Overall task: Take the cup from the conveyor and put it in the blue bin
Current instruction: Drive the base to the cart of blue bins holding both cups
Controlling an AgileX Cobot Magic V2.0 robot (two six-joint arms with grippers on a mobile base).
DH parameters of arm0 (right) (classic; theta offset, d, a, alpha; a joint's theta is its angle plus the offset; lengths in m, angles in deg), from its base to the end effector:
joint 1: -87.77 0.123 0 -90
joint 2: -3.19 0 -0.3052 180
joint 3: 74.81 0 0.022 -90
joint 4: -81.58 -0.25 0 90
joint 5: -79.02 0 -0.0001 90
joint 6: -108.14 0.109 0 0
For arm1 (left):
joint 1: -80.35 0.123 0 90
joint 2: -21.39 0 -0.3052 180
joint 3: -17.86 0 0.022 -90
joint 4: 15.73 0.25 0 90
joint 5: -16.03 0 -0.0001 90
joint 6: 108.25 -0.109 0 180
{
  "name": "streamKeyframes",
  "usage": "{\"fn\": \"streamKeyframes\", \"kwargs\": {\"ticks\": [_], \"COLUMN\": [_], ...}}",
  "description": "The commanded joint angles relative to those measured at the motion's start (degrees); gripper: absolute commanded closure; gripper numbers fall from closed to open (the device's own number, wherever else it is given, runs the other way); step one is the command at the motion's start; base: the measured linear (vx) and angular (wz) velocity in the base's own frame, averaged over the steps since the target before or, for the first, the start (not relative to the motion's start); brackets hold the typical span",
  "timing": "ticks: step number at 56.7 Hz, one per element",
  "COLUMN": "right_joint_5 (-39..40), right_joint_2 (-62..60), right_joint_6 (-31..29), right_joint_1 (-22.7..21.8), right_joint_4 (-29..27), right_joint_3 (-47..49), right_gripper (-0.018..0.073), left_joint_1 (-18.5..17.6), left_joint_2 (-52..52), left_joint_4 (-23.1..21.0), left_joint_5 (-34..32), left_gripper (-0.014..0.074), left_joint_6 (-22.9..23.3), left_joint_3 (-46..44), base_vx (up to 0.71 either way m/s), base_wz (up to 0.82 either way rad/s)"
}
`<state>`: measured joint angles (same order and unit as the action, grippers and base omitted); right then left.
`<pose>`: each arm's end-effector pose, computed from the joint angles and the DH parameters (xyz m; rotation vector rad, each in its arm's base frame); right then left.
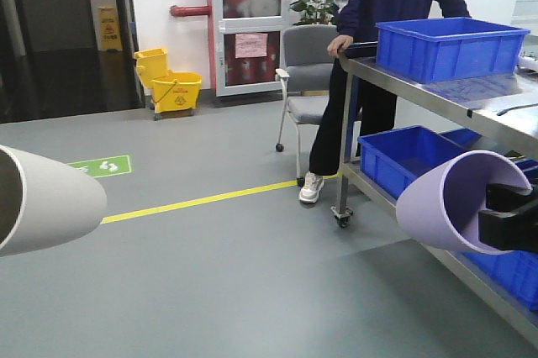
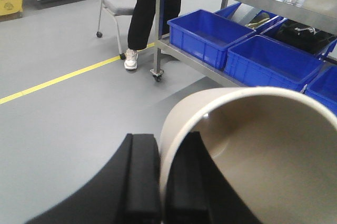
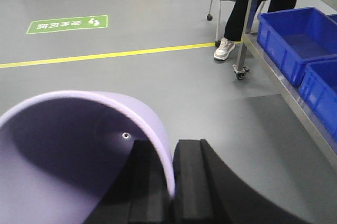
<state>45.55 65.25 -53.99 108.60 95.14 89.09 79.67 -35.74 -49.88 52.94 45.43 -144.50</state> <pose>0.1902 0.0573 0.4268 -0.1556 1.9307 0.1927 0.1676 -0.0388 0.4368 0.2147 1.8460 -0.3539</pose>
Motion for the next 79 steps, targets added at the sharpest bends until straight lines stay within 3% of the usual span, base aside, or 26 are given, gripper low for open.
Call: {"fn": "streamKeyframes", "kwargs": {"ticks": [1, 79], "right_joint_5": [5.1, 5.1], "right_joint_2": [-0.7, -0.7], "right_joint_6": [-0.1, -0.1], "right_joint_1": [0.1, 0.1], "right_joint_4": [1.2, 1.2], "right_joint_3": [1.8, 1.8], "right_gripper": [0.0568, 0.0568], "left_joint_1": [0.1, 0.1], "left_joint_2": [0.6, 0.6], "left_joint_4": [-2.4, -2.4], "left_joint_5": [-4.0, -4.0], "left_gripper": [0.0603, 0.0603], "left_joint_6": [0.2, 0.2], "left_joint_3": [-1.5, -1.5], "base_vx": [0.27, 0.36], "base_wz": [-0.14, -0.12]}}
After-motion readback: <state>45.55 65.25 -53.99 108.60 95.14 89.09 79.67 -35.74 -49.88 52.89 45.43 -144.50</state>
